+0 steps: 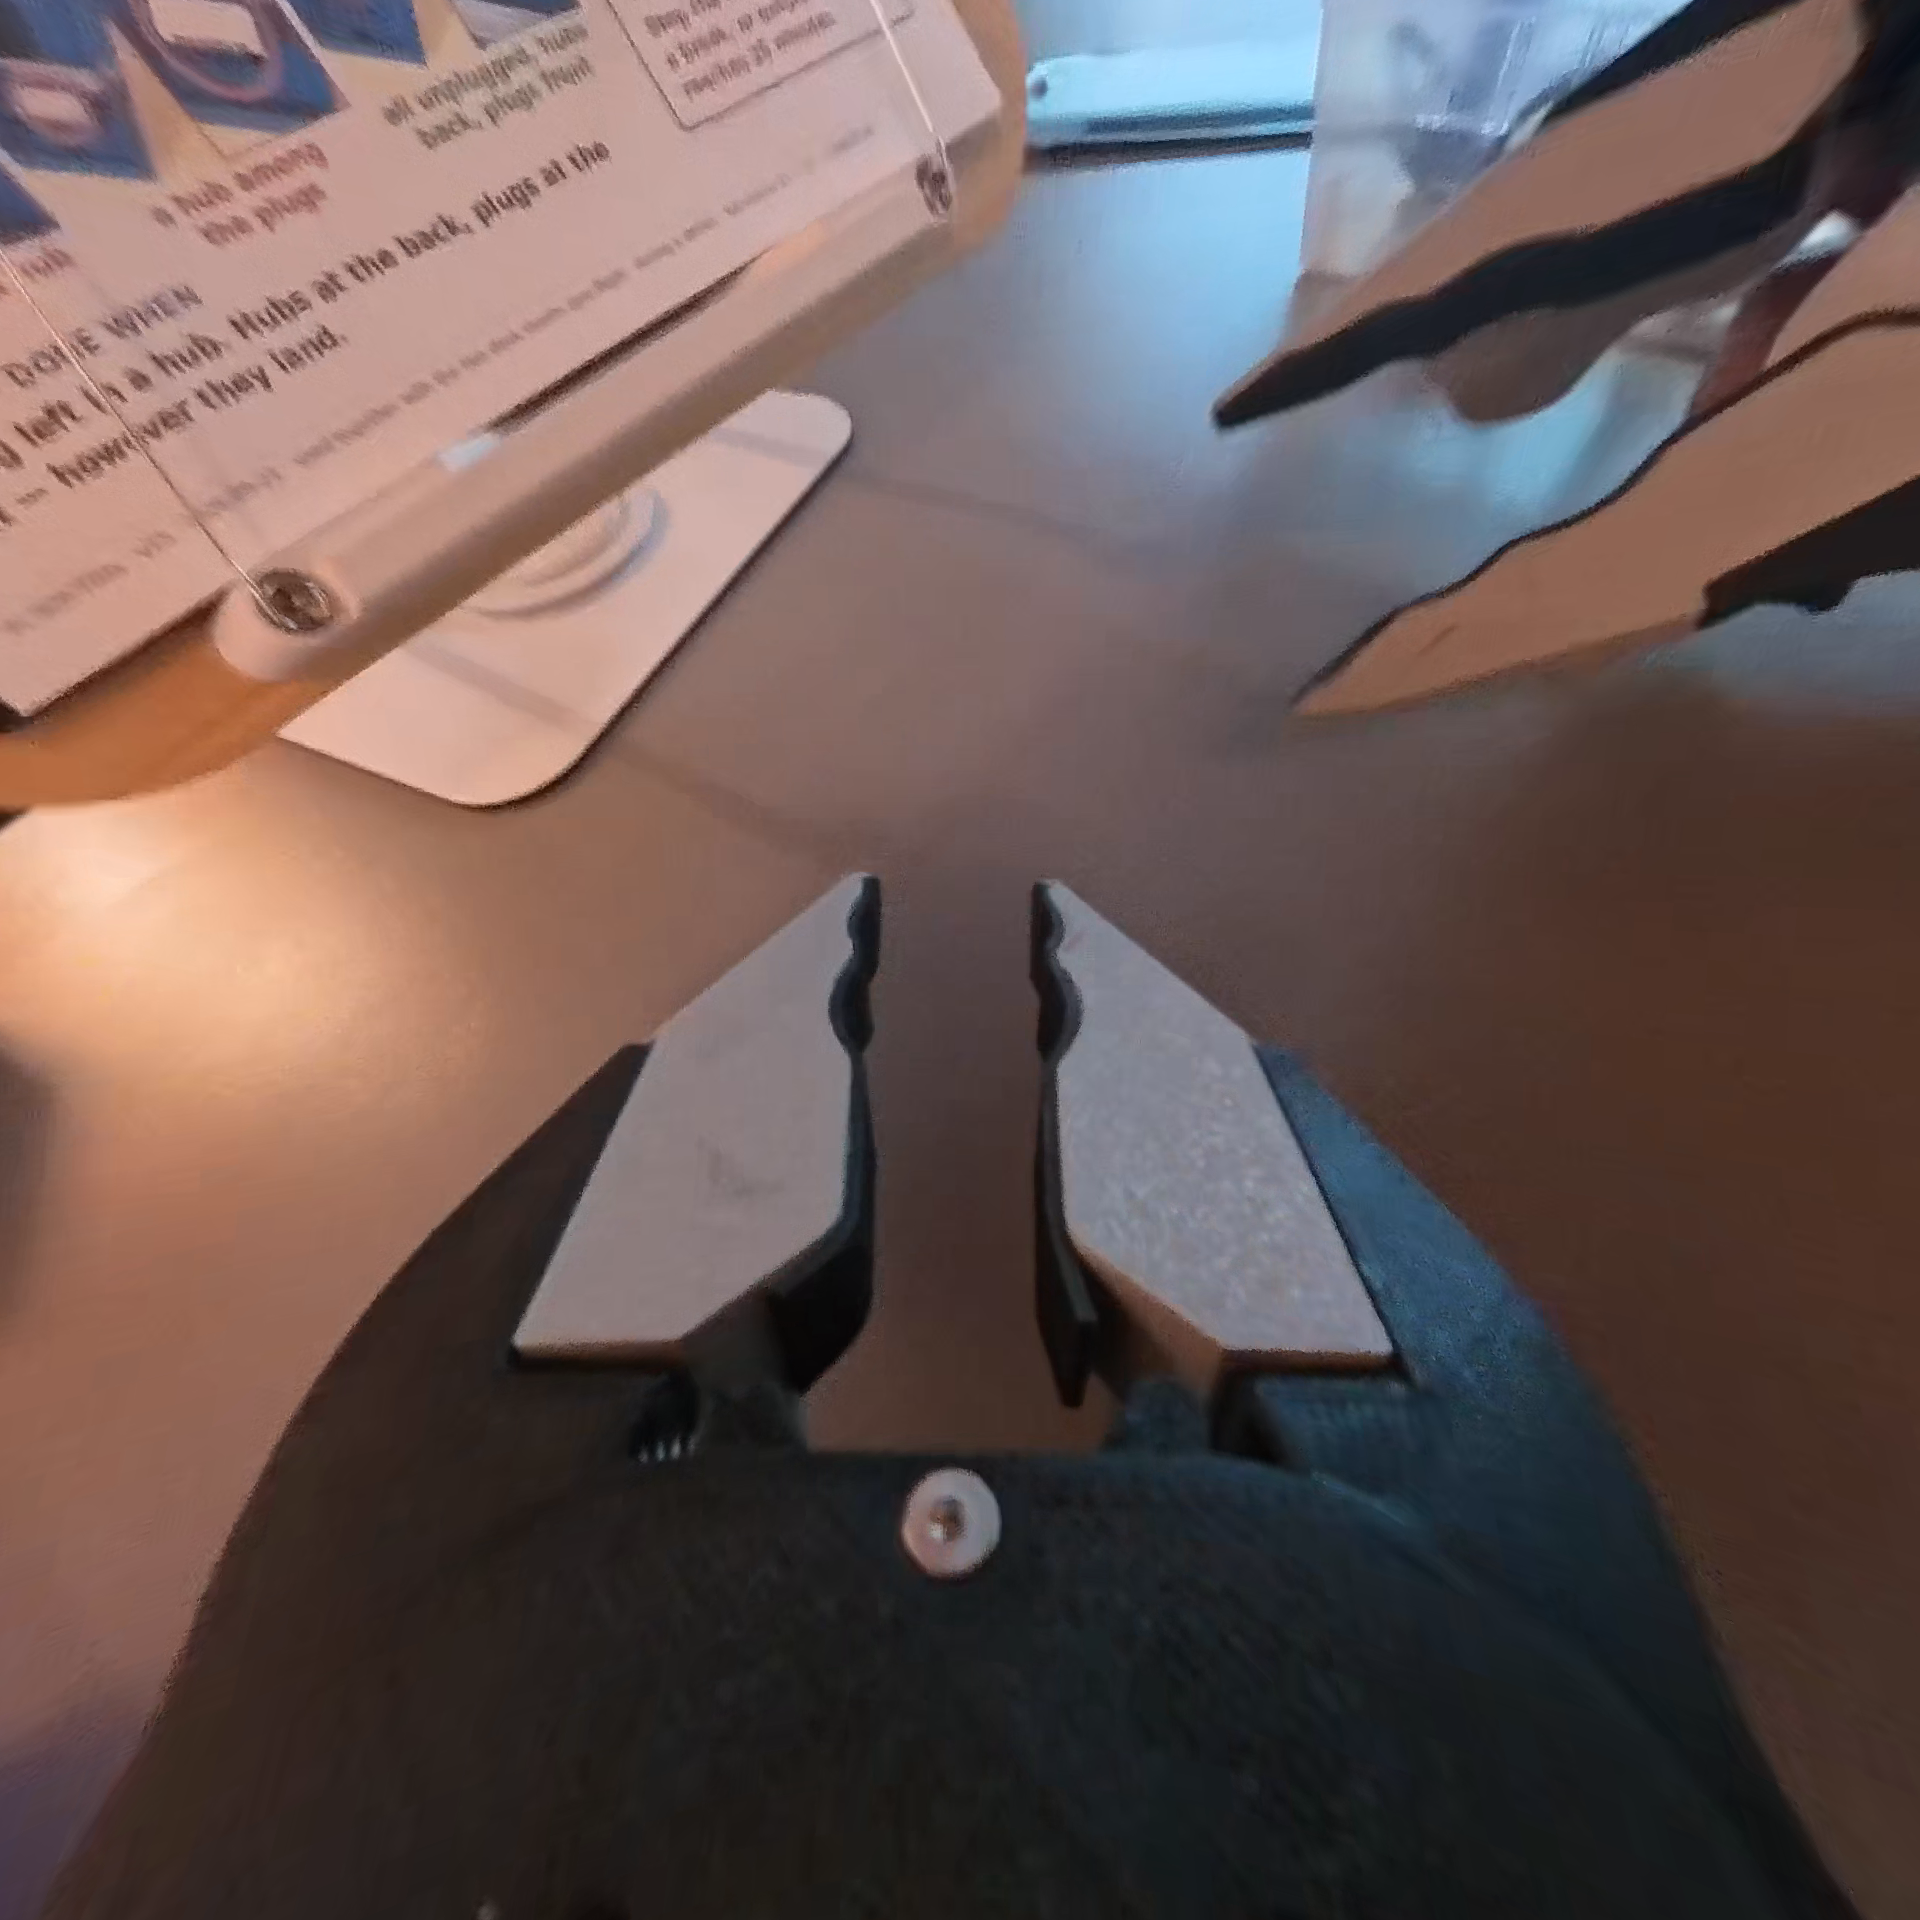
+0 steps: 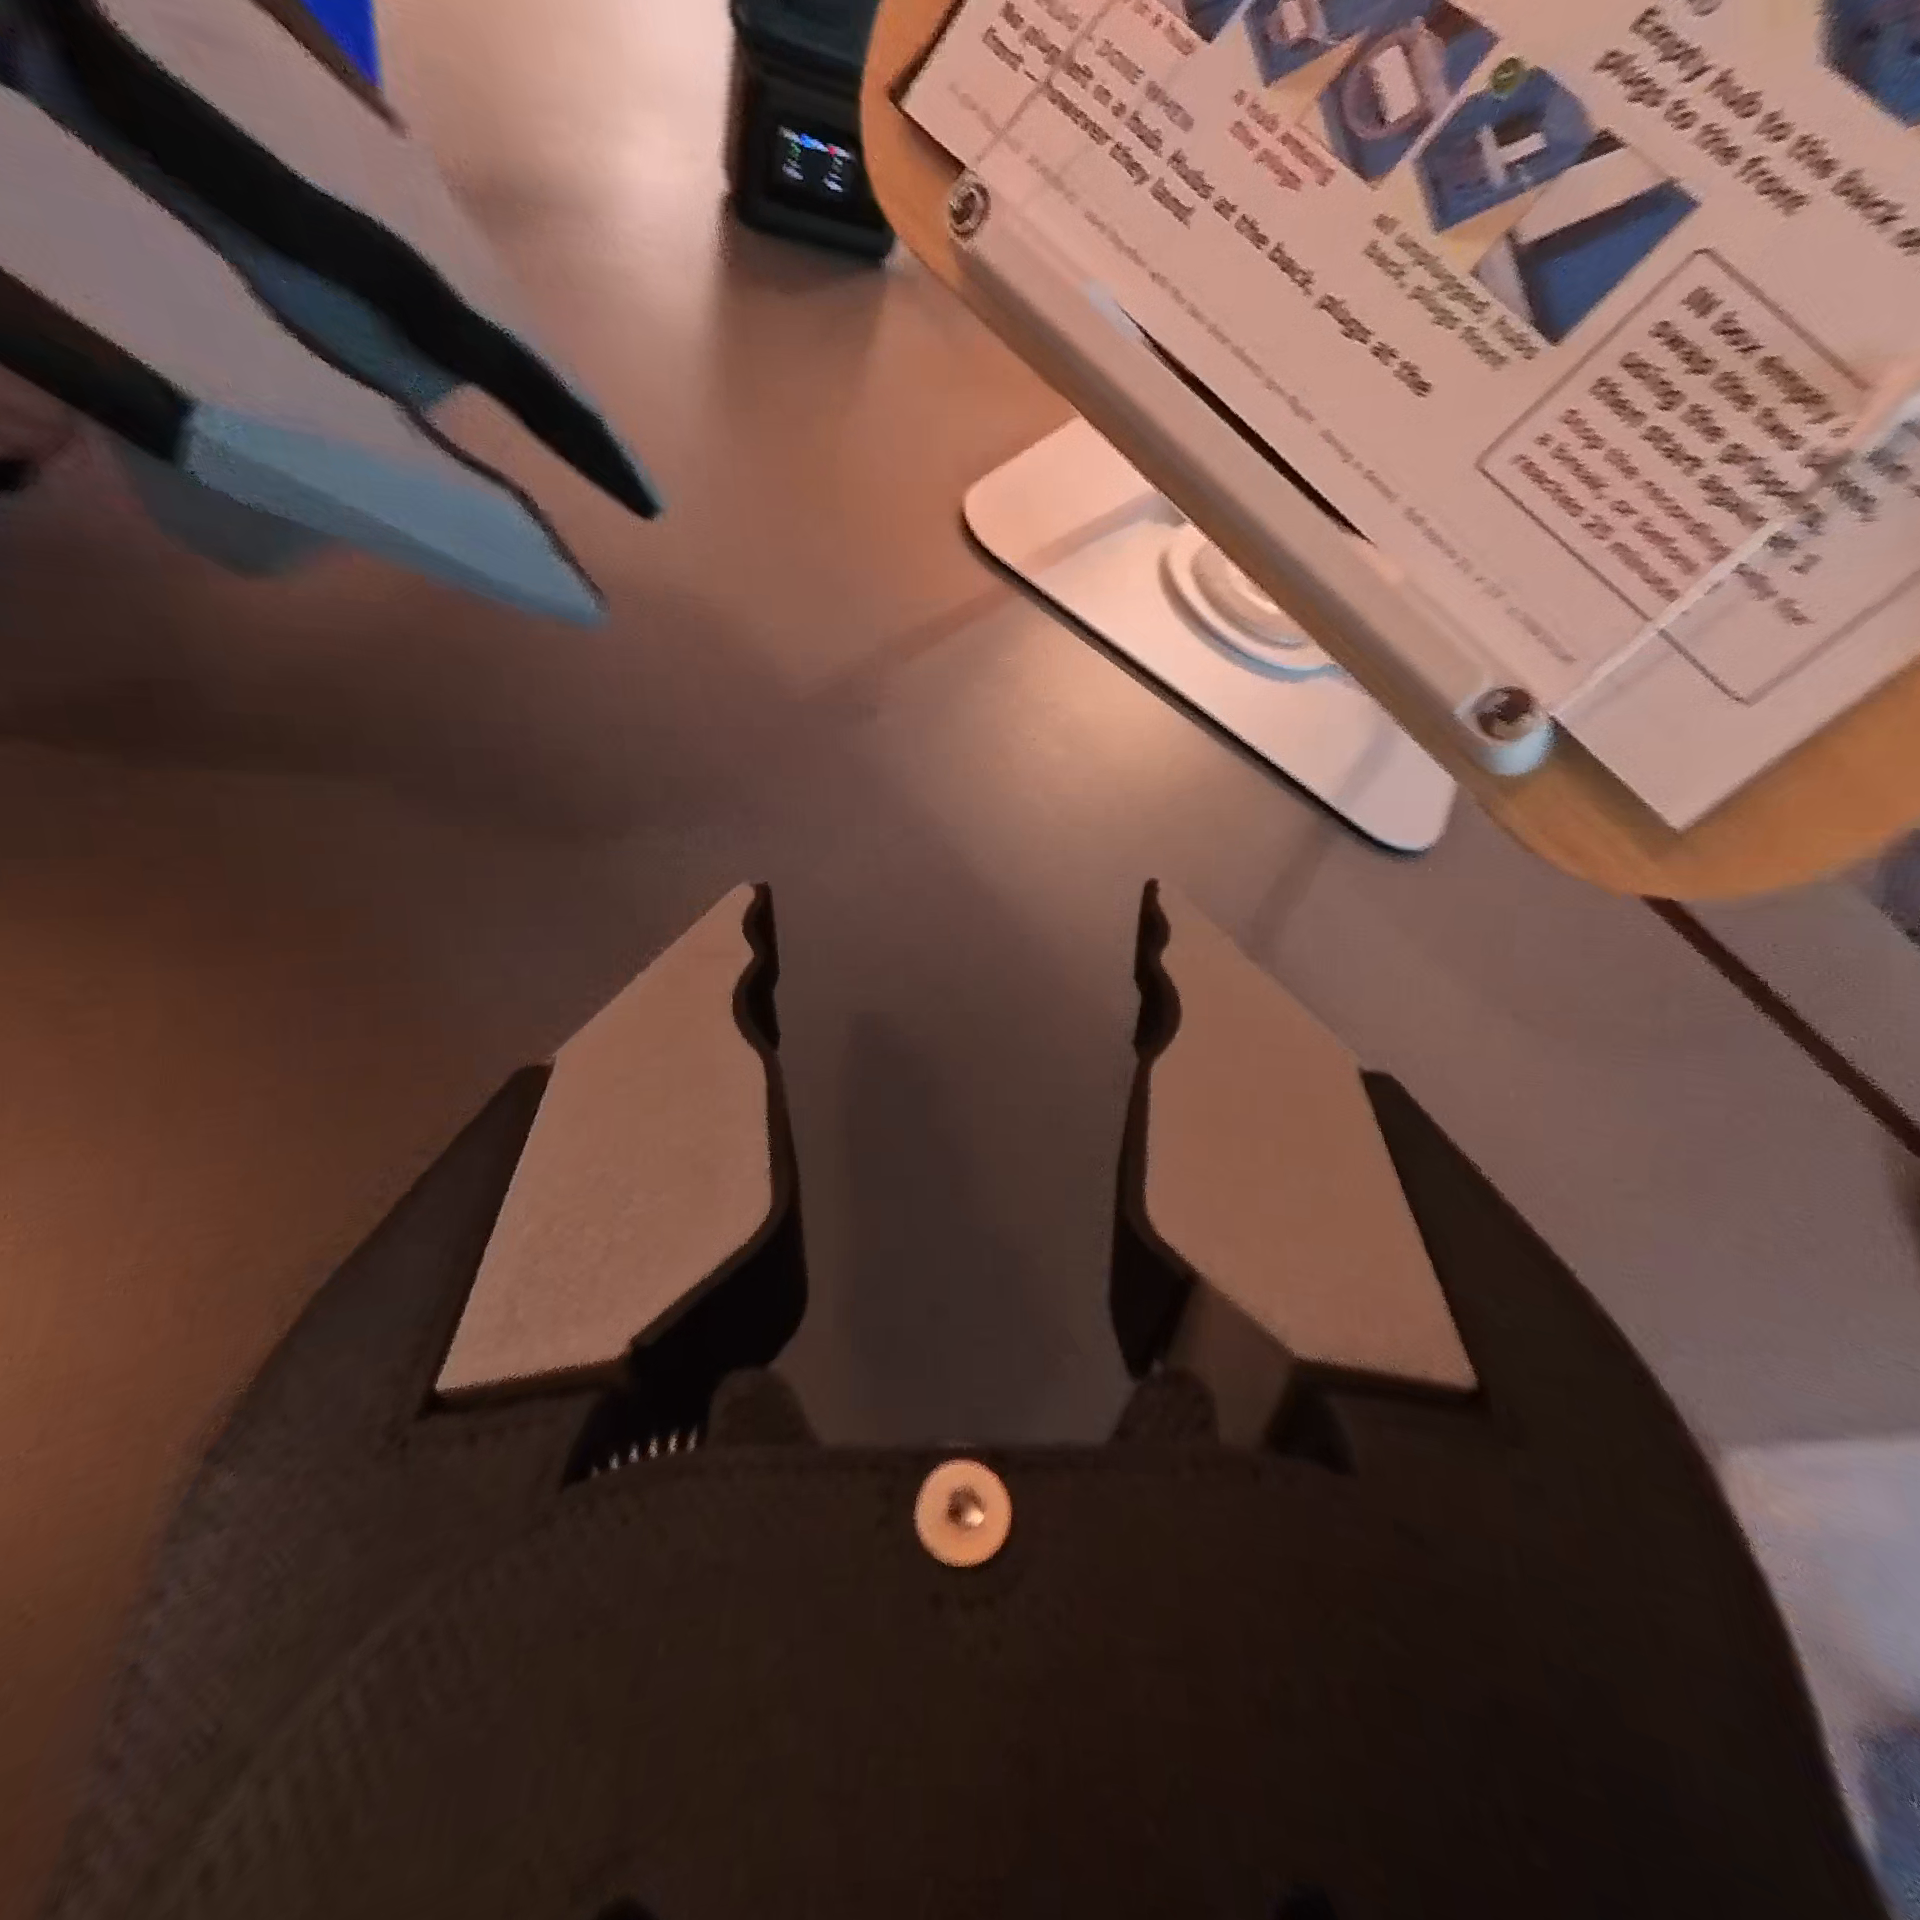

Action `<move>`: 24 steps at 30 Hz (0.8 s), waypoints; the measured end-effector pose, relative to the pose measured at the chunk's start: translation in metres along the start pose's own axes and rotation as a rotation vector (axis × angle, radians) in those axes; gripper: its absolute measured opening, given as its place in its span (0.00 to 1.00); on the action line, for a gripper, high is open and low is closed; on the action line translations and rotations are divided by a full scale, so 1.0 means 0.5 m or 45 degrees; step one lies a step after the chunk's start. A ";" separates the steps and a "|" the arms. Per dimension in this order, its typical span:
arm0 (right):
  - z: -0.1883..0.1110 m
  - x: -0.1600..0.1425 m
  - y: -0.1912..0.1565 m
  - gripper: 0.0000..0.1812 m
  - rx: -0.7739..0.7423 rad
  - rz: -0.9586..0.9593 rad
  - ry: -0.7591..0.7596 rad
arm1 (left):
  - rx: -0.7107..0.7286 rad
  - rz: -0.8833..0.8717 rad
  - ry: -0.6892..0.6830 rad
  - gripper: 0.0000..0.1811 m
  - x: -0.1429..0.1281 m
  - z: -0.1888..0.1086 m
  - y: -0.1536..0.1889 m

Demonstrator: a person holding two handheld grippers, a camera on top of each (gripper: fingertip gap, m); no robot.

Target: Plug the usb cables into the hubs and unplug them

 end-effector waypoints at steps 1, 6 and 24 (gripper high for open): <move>-0.012 -0.004 0.000 0.36 -0.042 -0.025 -0.015 | 0.007 -0.006 -0.017 0.16 -0.009 -0.007 0.018; -0.109 0.021 -0.087 0.40 0.045 0.220 0.099 | -0.005 0.183 0.058 0.23 0.008 -0.102 0.139; -0.525 -0.087 0.137 0.52 -0.618 0.401 -0.095 | 0.703 -0.118 -0.075 0.41 -0.073 -0.583 -0.029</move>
Point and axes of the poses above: each gripper's, where its closed fingertips meet, z out along the fingers, x out of its top, y = z × x across the jaws, the point moved 2 cm from there along -z, back along the fingers, and after that the axes turned 14 degrees about y, right-handed, at the moved point
